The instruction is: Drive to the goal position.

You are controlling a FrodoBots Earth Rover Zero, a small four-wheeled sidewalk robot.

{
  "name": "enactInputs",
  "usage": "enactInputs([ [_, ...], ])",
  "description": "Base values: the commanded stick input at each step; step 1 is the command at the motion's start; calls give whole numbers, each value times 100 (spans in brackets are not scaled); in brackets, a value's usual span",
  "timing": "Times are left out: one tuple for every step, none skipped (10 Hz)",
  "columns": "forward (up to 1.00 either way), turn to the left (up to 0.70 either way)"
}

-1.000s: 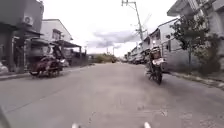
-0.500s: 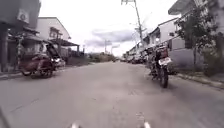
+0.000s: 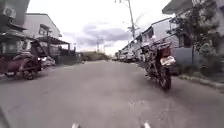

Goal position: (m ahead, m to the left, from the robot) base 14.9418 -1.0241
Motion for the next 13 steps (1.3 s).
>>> enactInputs([
  [70,-5],
  [70,0],
  [70,0],
  [70,0],
  [70,0],
  [70,0],
  [70,0],
  [70,0],
  [70,0],
  [70,0],
  [70,0],
  [70,0],
  [70,0],
])
